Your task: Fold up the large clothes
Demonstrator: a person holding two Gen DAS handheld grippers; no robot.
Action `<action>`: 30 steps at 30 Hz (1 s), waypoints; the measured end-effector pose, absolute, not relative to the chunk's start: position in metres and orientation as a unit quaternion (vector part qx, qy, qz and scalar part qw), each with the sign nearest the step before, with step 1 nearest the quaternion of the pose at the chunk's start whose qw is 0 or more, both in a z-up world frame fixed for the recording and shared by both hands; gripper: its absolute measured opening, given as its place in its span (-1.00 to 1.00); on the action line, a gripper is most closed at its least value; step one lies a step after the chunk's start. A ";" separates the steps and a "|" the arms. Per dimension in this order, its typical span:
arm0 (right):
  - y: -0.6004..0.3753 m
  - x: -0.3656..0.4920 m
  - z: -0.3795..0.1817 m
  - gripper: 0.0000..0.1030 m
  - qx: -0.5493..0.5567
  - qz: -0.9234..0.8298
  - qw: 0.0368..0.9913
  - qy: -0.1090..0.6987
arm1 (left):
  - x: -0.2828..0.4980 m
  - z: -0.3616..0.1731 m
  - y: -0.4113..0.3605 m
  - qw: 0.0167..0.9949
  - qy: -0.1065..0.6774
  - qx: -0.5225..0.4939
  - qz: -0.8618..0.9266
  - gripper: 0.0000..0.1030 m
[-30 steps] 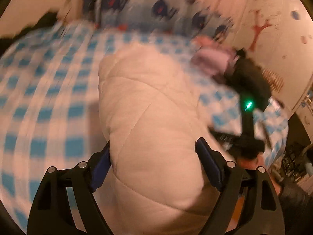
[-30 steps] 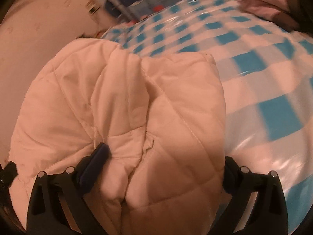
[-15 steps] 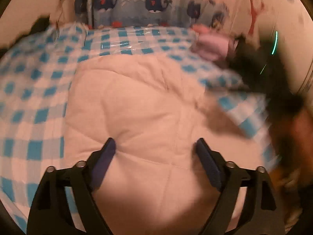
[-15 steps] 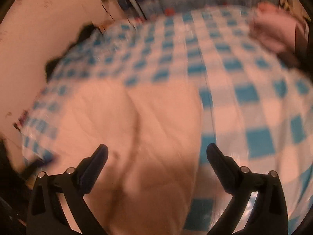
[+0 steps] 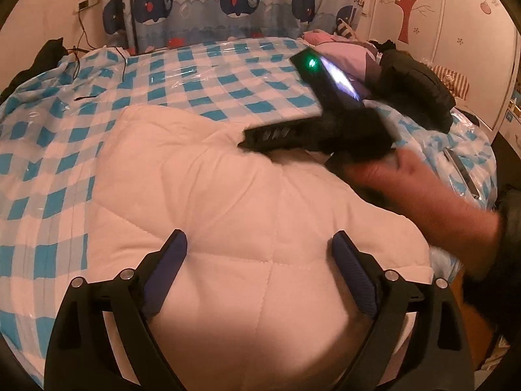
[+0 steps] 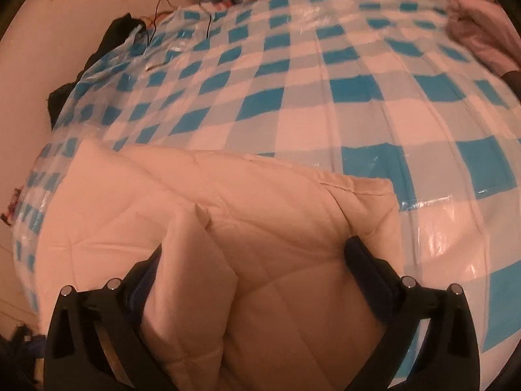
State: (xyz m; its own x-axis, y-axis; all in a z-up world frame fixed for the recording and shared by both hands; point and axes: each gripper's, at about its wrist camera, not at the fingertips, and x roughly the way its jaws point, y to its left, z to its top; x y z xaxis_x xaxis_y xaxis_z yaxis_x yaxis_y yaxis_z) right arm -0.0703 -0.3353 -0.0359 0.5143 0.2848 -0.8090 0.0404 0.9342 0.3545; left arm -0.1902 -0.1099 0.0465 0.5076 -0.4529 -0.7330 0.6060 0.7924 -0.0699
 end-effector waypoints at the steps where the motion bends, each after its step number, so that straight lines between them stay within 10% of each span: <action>1: -0.337 -0.074 -0.029 0.87 0.168 0.068 0.853 0.489 | -0.192 0.047 -0.110 0.863 0.391 0.100 -0.305 0.67; 7: -0.318 -0.184 0.051 0.87 0.122 0.114 0.902 0.397 | -0.194 0.050 -0.107 0.867 0.391 0.098 -0.293 0.68; 10: -0.304 -0.203 0.012 0.87 0.039 0.058 0.888 0.454 | -0.196 0.051 -0.110 0.870 0.392 0.103 -0.281 0.68; 13: -0.340 -0.203 -0.035 0.87 0.185 0.097 0.858 0.470 | -0.215 0.062 -0.115 0.870 0.388 0.119 -0.280 0.68; 30: -0.345 -0.252 -0.026 0.87 0.181 0.076 0.868 0.457 | -0.263 0.088 -0.096 0.888 0.365 0.151 -0.235 0.68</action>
State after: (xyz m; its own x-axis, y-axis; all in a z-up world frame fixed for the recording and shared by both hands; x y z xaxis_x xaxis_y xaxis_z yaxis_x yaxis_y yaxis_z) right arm -0.2519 -0.3446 -0.0259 0.5707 0.2978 -0.7653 0.0324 0.9230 0.3833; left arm -0.2633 -0.0955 0.0879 0.6234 -0.3066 -0.7193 0.5273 0.8441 0.0973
